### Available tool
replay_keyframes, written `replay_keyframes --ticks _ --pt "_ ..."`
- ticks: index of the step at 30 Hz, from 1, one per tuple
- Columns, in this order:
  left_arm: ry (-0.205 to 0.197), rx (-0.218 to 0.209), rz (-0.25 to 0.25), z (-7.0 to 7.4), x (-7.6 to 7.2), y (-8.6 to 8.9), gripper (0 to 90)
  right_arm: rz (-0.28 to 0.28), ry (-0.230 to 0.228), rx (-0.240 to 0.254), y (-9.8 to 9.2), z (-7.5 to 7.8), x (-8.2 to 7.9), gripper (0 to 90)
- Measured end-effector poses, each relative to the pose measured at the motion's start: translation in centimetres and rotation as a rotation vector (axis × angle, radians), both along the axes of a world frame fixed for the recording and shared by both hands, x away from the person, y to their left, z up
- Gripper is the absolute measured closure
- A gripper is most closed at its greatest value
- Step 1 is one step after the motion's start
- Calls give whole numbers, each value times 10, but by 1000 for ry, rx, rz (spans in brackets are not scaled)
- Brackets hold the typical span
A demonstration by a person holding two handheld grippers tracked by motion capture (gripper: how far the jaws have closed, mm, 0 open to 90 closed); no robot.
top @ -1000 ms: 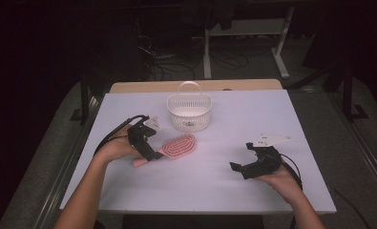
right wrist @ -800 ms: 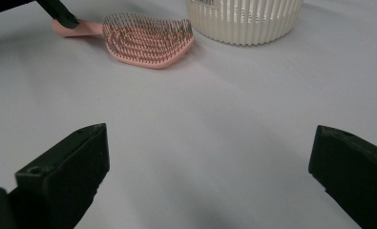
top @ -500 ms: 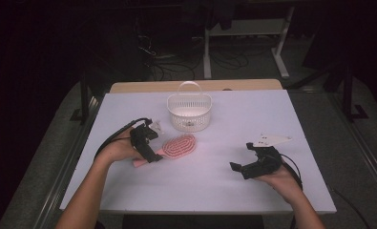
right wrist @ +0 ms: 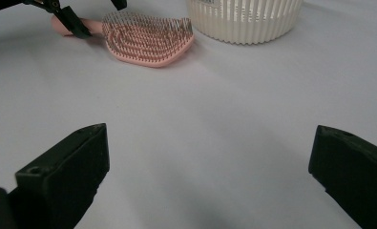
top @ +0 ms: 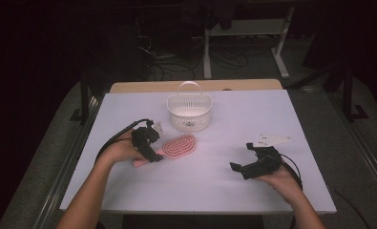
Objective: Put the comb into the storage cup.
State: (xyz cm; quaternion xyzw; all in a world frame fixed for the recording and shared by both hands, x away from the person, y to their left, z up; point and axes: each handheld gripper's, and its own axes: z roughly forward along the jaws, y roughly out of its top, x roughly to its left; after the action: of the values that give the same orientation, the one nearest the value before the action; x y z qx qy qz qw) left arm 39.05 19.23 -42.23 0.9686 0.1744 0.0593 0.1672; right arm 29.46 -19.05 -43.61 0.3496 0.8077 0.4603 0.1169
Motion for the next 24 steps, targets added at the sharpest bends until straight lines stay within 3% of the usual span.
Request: replay_keyframes --ticks 12,24 --pt "22 3 6 -1 0 -2 346 0 0 2 0 0 0 0" --pt "38 43 -13 -6 -1 -7 456 -1 1 2 0 0 0 0"
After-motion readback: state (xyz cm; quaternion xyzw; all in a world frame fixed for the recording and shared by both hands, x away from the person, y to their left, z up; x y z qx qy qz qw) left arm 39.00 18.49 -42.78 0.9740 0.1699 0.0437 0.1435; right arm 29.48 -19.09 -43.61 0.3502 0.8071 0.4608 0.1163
